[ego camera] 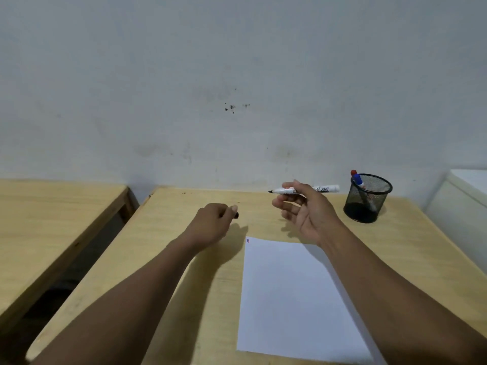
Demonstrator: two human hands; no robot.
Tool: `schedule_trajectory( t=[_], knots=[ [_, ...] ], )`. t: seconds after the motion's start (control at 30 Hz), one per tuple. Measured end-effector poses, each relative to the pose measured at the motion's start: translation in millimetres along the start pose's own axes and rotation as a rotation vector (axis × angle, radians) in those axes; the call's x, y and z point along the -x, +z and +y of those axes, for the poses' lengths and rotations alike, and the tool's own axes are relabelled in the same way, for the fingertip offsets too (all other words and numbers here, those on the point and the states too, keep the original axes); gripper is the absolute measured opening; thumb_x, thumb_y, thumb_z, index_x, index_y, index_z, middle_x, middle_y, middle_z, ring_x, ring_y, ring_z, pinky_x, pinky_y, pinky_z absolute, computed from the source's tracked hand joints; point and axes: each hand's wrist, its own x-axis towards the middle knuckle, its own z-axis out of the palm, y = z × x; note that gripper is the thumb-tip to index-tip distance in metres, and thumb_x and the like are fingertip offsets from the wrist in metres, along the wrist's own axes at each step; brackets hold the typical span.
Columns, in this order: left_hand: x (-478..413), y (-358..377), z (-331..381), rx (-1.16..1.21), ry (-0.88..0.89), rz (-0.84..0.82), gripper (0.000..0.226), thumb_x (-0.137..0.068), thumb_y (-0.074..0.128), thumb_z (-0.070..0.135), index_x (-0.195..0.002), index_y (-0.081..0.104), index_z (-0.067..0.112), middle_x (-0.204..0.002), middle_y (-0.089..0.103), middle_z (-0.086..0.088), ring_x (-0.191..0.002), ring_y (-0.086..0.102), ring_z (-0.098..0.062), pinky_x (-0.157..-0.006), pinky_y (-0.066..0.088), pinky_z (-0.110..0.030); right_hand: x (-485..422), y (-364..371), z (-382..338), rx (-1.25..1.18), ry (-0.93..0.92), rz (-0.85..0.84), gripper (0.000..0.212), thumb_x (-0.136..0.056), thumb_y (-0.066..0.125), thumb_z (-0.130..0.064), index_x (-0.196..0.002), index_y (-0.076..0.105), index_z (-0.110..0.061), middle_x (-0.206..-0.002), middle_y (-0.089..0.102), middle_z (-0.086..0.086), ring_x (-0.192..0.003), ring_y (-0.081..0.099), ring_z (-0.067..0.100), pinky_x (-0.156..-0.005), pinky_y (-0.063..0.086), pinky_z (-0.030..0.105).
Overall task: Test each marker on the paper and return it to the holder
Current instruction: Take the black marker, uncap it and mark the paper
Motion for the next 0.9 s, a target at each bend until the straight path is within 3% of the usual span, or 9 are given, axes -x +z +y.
schedule_trajectory(
  t=[0.07,0.2,0.3,0.43,0.6,0.73,0.83,0.9],
  knots=[
    [1,2,-14,-0.202,0.004,0.001,0.043,-0.101,0.05,0.045,-0.067,0.058,0.021,-0.072,0.067,0.012,-0.072,0.062,-0.021,-0.06,0.041,-0.03,0,-3,11,0.115,-0.007,0.014,0.019,-0.1,0.06,-0.021,-0.092,0.07,-0.007,-0.069,0.072,0.011,-0.062,0.077,0.027,-0.046,0.051,0.025],
    [1,8,-20,-0.512,-0.003,-0.066,0.032,-0.086,0.052,0.047,-0.066,0.047,0.023,-0.07,0.057,0.003,-0.069,0.056,-0.023,-0.057,0.037,-0.03,0,-5,44,0.307,-0.08,0.113,0.009,-0.091,0.071,-0.011,-0.084,0.068,-0.007,-0.065,0.065,0.013,-0.046,0.065,0.021,-0.042,0.039,0.025],
    [-1,13,-16,-0.593,0.011,-0.121,0.027,-0.08,0.049,0.046,-0.067,0.045,0.023,-0.072,0.056,0.003,-0.069,0.055,-0.024,-0.057,0.036,-0.029,0,-4,63,0.445,-0.11,0.141,0.016,-0.088,0.072,-0.01,-0.074,0.066,-0.008,-0.06,0.063,0.012,-0.041,0.055,0.02,-0.041,0.035,0.024],
    [-10,13,-16,-0.648,0.004,-0.175,0.025,-0.079,0.051,0.049,-0.069,0.045,0.026,-0.078,0.057,0.004,-0.074,0.057,-0.023,-0.06,0.039,-0.03,-1,-1,73,0.492,-0.158,0.179,0.015,-0.088,0.07,-0.01,-0.074,0.065,-0.008,-0.06,0.066,0.013,-0.043,0.057,0.025,-0.038,0.038,0.02],
    [-15,15,-25,-0.601,0.0,-0.177,0.033,-0.077,0.055,0.056,-0.082,0.057,0.024,-0.084,0.065,0.006,-0.083,0.064,-0.023,-0.069,0.052,-0.034,-2,-3,80,0.526,-0.205,0.166,0.016,-0.088,0.072,-0.01,-0.074,0.065,-0.008,-0.062,0.068,0.015,-0.045,0.058,0.026,-0.039,0.041,0.02],
    [-9,9,-29,-0.368,-0.016,-0.176,0.045,-0.074,0.073,0.059,-0.099,0.055,0.027,-0.088,0.067,0.012,-0.088,0.063,-0.016,-0.078,0.053,-0.034,-2,-8,82,0.55,-0.219,0.146,0.019,-0.09,0.074,-0.013,-0.073,0.064,-0.011,-0.059,0.067,0.01,-0.044,0.06,0.025,-0.04,0.042,0.021],
    [-1,5,-38,-0.23,0.077,-0.178,0.072,-0.061,0.085,0.067,-0.121,0.054,0.042,-0.109,0.059,0.003,-0.101,0.053,-0.004,-0.081,0.046,-0.023,-4,-10,84,0.593,-0.226,0.114,0.018,-0.089,0.076,-0.018,-0.076,0.065,-0.013,-0.06,0.071,0.009,-0.046,0.065,0.023,-0.045,0.043,0.024],
    [4,8,-41,-0.26,0.141,-0.195,0.086,-0.052,0.08,0.076,-0.13,0.053,0.054,-0.119,0.048,0.002,-0.112,0.046,-0.004,-0.094,0.049,-0.029,-5,-11,86,0.616,-0.231,0.092,0.017,-0.088,0.076,-0.021,-0.076,0.066,-0.014,-0.064,0.074,0.011,-0.049,0.069,0.023,-0.049,0.044,0.026]
  ],
)
